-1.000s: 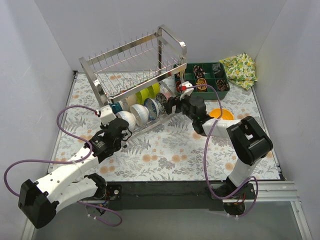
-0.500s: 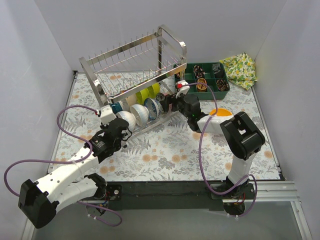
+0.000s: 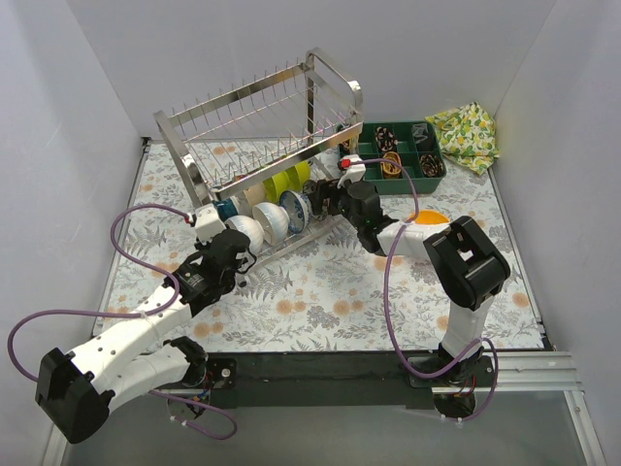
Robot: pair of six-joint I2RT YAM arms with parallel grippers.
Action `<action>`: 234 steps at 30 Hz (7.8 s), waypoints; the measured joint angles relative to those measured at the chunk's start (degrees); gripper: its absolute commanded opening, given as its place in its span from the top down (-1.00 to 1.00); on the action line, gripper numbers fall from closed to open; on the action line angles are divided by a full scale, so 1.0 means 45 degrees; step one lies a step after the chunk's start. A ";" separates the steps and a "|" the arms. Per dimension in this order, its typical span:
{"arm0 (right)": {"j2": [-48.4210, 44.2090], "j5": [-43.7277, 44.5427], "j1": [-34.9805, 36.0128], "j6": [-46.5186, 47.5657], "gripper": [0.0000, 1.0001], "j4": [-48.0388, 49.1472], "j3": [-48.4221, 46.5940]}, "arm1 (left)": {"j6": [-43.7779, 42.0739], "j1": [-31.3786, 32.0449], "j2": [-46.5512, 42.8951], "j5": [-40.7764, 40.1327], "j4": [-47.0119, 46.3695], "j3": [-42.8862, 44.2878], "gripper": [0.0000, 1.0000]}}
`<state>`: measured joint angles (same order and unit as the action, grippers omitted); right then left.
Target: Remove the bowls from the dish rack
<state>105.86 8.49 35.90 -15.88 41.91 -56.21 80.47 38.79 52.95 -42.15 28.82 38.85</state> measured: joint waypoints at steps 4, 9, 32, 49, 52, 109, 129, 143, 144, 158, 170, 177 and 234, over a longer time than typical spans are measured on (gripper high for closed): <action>0.0000 0.0534 0.0107 -0.0442 -0.84 -0.0340 -0.0131 | -0.0019 0.0000 0.0000 0.0010 -0.0015 0.0000 1.00; 0.0000 0.1020 0.0194 -0.0894 -0.85 -0.1064 -0.0350 | -0.0029 0.0000 0.0005 0.0078 -0.0044 0.0000 1.00; -0.0005 -0.0704 -0.0209 -0.0272 -0.53 -0.2336 -0.0879 | -0.0102 -0.0010 0.0049 0.0233 -0.0185 0.0000 1.00; -0.0714 -0.1768 -0.0393 0.0015 -0.21 -0.2521 -0.0432 | -0.0121 -0.0010 -0.0107 0.0107 0.0073 0.0000 1.00; -0.0714 -0.1991 -0.0389 0.0102 -0.06 -0.2545 -0.0427 | -0.0121 -0.0010 -0.0223 0.0044 0.0267 -0.0005 1.00; -0.3254 0.1452 0.0393 0.0937 0.39 -0.5013 -0.0248 | -0.0272 -0.0010 -0.0398 0.0199 0.0442 -0.0010 0.96; -0.3254 0.3891 0.0408 -0.3390 0.18 -0.7587 -0.0340 | -0.0364 -0.0053 -0.0563 0.0379 0.0335 -0.0126 0.96; -0.3361 0.4673 0.0442 -0.3536 0.10 -0.8121 -0.0670 | -0.0457 -0.0073 -0.0738 0.0568 0.0301 -0.0199 0.96; -0.3361 0.4682 0.0442 -0.3541 0.10 -0.8179 -0.0738 | -0.0457 -0.0073 -0.0748 0.0573 0.0306 -0.0204 0.96; -0.2448 0.5115 0.0457 -0.4527 0.19 -0.8359 -0.1311 | -0.0471 -0.0073 -0.0835 0.0617 0.0321 -0.0228 0.95; -0.2424 0.5513 0.0457 -0.4498 0.23 -0.8383 -0.1297 | -0.0510 -0.0073 -0.0913 0.0670 0.0291 -0.0291 0.96; -0.1831 0.5071 0.0457 -0.4527 0.34 -0.8393 -0.1302 | -0.0515 -0.0073 -0.0923 0.0675 0.0287 -0.0291 0.96; -1.1424 -0.0753 -0.5605 -0.2055 0.97 -1.3187 0.6470 | -0.0563 -0.0073 -0.1039 0.0709 0.0301 -0.0340 0.95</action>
<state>54.46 5.10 10.68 -25.12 -17.43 -27.09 77.93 38.46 48.27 -38.96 30.17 37.32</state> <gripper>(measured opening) 0.055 0.260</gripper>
